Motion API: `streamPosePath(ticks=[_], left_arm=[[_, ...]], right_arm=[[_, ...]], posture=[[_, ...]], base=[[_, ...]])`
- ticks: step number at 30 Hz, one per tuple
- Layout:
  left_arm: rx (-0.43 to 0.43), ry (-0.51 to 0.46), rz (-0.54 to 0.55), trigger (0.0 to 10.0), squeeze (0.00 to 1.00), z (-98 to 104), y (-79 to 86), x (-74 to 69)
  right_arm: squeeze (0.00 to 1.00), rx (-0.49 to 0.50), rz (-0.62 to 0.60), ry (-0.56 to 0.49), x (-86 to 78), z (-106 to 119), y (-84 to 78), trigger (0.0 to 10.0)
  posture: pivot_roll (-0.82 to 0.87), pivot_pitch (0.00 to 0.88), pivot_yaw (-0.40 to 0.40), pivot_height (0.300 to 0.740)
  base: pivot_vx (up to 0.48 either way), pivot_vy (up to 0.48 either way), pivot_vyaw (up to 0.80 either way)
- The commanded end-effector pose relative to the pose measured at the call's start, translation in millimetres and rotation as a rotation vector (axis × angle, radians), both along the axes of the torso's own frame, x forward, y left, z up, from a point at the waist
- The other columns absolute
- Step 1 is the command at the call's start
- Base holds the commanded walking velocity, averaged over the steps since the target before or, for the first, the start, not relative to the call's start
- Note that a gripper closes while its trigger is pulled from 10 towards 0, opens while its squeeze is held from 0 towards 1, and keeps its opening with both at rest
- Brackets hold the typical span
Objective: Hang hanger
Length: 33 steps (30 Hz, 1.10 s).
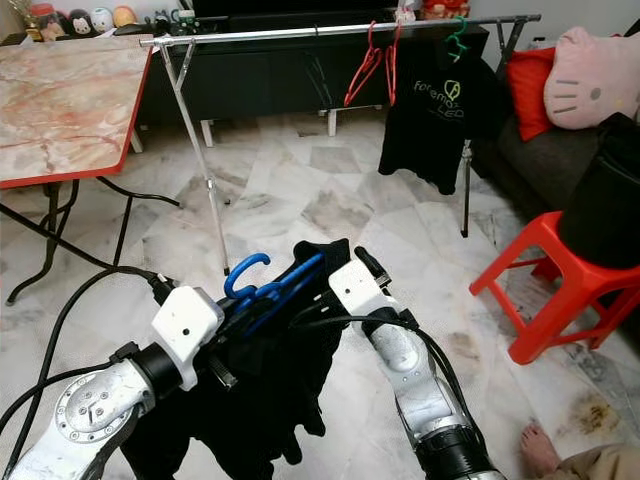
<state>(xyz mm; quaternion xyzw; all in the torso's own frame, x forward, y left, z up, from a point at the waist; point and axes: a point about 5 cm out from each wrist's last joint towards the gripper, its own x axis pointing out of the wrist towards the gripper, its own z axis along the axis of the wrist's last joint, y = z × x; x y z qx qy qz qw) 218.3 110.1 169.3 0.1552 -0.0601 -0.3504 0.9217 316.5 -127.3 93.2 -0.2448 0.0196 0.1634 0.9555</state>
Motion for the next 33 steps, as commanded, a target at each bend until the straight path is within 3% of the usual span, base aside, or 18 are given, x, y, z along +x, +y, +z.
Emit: streamPosePath(ticks=[1, 2, 33], left_arm=[[-0.008, -0.052, -0.046, 10.0, 0.0, 12.0, -5.5, -4.7], [-0.007, -0.052, -0.045, 10.0, 0.0, 11.8, -5.4, -4.5], [0.029, -0.018, -0.089, 10.0, 0.0, 6.5, -4.7, -8.5]], right_arm=[[0.0, 0.008, -0.022, -0.024, 4.6, 5.7, -1.2, 3.8], [0.0, 0.017, 0.001, -0.028, 2.9, 5.6, 2.5, 0.0], [0.0, -0.002, 0.012, -0.005, 3.1, 1.1, 3.2, 0.0]], posture=[[-0.01, 0.08, -0.011, 0.74], [-0.01, 0.08, -0.011, 0.74], [-0.01, 0.078, -0.015, 0.74]], base=[[0.0, 0.0, 0.0], [0.0, 0.0, 0.0], [0.0, 0.0, 0.0]])
